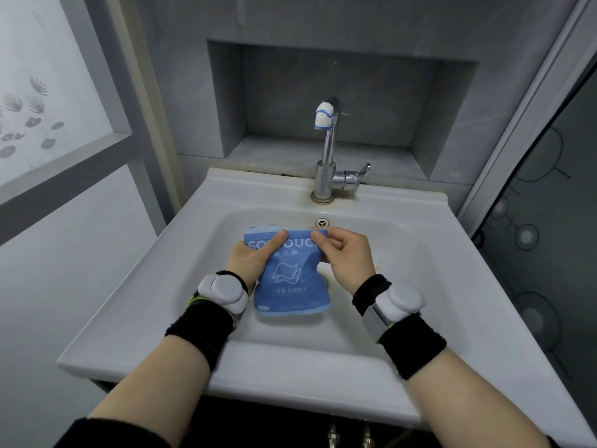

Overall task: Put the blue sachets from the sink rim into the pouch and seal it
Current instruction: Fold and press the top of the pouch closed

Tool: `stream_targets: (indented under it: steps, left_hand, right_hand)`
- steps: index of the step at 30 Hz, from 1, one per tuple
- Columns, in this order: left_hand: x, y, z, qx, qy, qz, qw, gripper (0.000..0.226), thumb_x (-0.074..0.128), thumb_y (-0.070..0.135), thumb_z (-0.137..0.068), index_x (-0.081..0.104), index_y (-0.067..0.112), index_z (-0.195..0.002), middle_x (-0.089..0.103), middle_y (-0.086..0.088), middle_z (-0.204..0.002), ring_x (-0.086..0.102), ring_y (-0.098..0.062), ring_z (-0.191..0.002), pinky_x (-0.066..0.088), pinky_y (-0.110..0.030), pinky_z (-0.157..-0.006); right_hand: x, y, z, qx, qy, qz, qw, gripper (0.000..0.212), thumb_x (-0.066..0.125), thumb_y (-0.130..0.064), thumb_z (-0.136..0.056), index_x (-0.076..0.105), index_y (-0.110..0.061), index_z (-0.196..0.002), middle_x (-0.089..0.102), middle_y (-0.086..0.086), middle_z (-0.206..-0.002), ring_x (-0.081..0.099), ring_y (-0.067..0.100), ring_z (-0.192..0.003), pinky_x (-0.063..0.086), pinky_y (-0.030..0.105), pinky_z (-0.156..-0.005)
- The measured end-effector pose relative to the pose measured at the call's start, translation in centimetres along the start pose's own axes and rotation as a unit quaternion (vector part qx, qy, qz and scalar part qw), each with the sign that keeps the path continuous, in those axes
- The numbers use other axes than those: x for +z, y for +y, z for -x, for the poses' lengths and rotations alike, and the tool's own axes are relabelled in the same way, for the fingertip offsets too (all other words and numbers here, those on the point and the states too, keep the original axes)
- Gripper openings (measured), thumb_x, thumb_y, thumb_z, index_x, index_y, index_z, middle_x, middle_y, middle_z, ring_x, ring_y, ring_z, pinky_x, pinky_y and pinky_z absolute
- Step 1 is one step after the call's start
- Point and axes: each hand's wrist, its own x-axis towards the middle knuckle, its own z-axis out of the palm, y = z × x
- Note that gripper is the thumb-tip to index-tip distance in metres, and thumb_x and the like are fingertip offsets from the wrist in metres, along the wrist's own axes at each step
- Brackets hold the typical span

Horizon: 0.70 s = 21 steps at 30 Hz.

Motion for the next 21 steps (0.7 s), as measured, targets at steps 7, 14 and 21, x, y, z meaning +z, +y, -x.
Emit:
stream_targets:
  steps: [7,14,21]
  left_hand:
    - [0.2,0.1,0.2,0.015,-0.032,0.036,0.999,0.051,0.081,0.04,-0.062,0.07,0.005,-0.097,0.072,-0.016,-0.097,0.069,-0.03,-0.09,0.056,-0.041,-0.081]
    - [0.4,-0.2,0.0,0.033,-0.045,-0.011,0.998,0.042,0.085,0.032,-0.059,0.073,0.006,-0.09,0.072,-0.012,-0.092,0.067,-0.022,-0.082,0.054,-0.034,-0.077]
    - [0.5,-0.8,-0.3,0.053,-0.086,-0.166,0.981,0.011,0.081,0.019,-0.071,0.072,0.016,-0.068,0.069,-0.001,-0.066,0.062,-0.011,-0.06,0.049,-0.02,-0.057]
  right_hand:
    - [-0.2,0.0,-0.2,0.019,0.041,-0.003,0.999,0.009,0.068,-0.018,-0.088,0.072,-0.019,-0.08,0.075,-0.004,-0.073,0.071,0.01,-0.07,0.058,0.024,-0.066]
    - [-1.2,0.1,-0.8,0.008,0.06,0.049,0.997,0.01,0.07,-0.026,-0.085,0.071,-0.023,-0.076,0.075,-0.004,-0.073,0.071,0.01,-0.067,0.059,0.027,-0.065]
    - [-1.7,0.1,-0.6,-0.009,0.022,0.122,0.992,0.004,0.071,-0.026,-0.084,0.072,-0.024,-0.081,0.074,-0.008,-0.079,0.07,0.006,-0.073,0.056,0.021,-0.069]
